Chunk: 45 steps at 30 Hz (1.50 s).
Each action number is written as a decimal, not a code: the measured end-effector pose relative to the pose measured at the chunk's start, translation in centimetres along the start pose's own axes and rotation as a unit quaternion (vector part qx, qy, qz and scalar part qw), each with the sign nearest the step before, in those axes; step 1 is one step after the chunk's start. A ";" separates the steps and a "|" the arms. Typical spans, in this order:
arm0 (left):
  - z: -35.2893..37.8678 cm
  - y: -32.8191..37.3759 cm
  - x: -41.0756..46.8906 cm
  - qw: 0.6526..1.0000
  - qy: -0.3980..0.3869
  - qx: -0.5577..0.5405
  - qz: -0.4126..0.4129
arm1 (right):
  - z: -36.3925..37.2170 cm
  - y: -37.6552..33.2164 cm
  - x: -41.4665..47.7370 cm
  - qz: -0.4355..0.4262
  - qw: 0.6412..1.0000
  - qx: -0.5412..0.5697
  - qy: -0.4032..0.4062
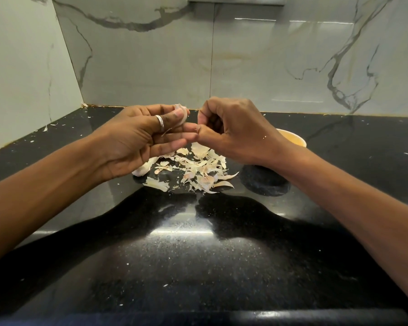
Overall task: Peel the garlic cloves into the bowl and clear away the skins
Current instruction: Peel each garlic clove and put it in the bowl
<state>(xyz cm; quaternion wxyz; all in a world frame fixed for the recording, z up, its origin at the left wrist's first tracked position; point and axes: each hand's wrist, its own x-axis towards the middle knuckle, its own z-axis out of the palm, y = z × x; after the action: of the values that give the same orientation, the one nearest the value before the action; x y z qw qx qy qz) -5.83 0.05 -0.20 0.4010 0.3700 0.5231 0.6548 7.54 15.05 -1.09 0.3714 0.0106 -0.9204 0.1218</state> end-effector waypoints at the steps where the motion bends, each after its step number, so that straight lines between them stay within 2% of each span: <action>1: -0.1 0.1 0.0 1.000 0.004 -0.004 0.003 | -0.1 0.0 0.0 0.001 1.000 0.002 0.001; 7: 0.0 -0.3 0.1 1.000 -0.008 0.025 0.007 | -0.1 0.1 0.0 -0.002 1.000 -0.010 0.027; 14: 0.1 -0.6 0.1 0.996 -0.015 0.087 0.027 | -0.6 0.2 0.2 0.045 0.997 0.027 0.065; 33: 0.2 -1.8 0.2 0.934 -0.006 0.330 0.137 | -0.7 0.3 -0.1 0.061 0.996 0.059 -0.019; 38: 0.2 -2.1 0.1 0.927 -0.018 0.345 0.144 | -0.1 0.3 -0.4 0.058 0.997 0.049 -0.017; 45: 0.3 -1.9 0.3 0.955 -0.003 0.269 0.128 | -0.5 0.8 0.1 0.090 0.985 0.148 -0.027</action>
<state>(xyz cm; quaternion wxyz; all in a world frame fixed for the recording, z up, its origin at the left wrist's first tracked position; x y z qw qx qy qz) -5.37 0.68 -1.95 0.2012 0.5296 0.6273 0.5344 7.69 15.90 -0.81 0.3280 -0.0137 -0.8992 0.2893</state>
